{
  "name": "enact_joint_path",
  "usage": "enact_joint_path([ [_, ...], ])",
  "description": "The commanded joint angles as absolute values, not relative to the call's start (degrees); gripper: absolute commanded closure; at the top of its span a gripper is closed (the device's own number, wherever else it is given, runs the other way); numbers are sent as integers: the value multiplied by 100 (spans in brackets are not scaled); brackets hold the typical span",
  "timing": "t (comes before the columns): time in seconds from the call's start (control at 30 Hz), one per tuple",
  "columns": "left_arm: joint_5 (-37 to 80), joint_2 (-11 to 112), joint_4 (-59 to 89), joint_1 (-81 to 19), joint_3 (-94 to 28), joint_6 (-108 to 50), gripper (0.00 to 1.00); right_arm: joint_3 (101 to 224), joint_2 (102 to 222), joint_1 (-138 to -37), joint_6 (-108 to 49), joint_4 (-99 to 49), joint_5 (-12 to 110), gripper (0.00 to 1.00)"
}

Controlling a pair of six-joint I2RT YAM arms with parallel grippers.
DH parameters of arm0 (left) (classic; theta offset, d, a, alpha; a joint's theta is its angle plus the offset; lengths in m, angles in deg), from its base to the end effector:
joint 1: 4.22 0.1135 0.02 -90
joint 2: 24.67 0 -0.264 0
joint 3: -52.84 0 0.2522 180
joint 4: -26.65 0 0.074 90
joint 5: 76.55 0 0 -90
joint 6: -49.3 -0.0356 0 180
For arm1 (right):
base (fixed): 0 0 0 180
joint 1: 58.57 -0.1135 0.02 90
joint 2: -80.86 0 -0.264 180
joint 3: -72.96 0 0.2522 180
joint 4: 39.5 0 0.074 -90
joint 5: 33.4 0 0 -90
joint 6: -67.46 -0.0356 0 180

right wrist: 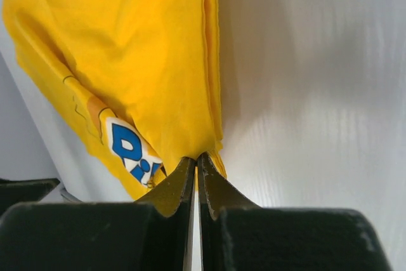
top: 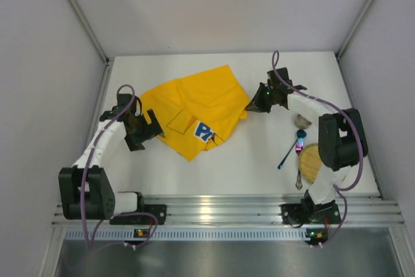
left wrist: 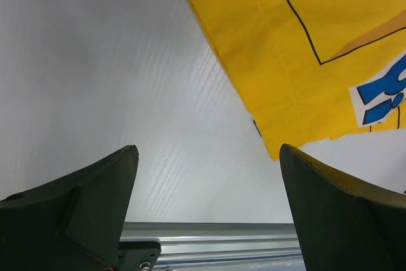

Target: Set the dinner table for one person

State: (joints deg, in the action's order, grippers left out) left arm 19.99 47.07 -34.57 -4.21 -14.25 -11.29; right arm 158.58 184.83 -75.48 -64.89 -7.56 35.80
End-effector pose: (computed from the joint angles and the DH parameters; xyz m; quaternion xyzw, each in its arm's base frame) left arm 0.2334 -0.0040 0.2439 -0.2364 0.9473 -0.1069 0.1877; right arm 0.3710 0.1260 0.2078 0.1439 0.9159 0.3127 0.2064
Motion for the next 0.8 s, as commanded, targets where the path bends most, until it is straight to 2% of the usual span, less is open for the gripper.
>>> enact_joint_path([
  [0.0, 2768, 5406, -2587, -659, -1243, -1047, 2, 15459, 17904, -7509, -6033, -412, 3769, 100],
  [0.2, 2532, 6357, -2166, -1879, -1348, -705, 2, 14878, 17447, -7465, -6007, -368, 3849, 100],
  [0.33, 2540, 6646, -2042, -2110, -1480, -511, 5, 14728, 17245, -7325, -5901, -280, 3884, 100],
  [0.47, 2549, 7120, -2024, -2189, -1559, -581, 38, 14614, 17166, -7149, -5796, -201, 3858, 100],
  [0.57, 2514, 7437, -1980, -2189, -1664, -730, 54, 14526, 17113, -7035, -5743, -166, 3823, 100],
  [0.67, 2409, 7753, -2172, -2189, -1988, -958, 84, 14474, 17078, -6947, -5691, -122, 3814, 100],
  [0.7, 2304, 7798, -2278, -2189, -2077, -1046, 100, 14465, 17060, -6912, -5682, -104, 3814, 100],
  [0.77, 2006, 7825, -2541, -2180, -2314, -1125, 100, 14430, 17043, -6877, -5629, -43, 3823, 100],
])
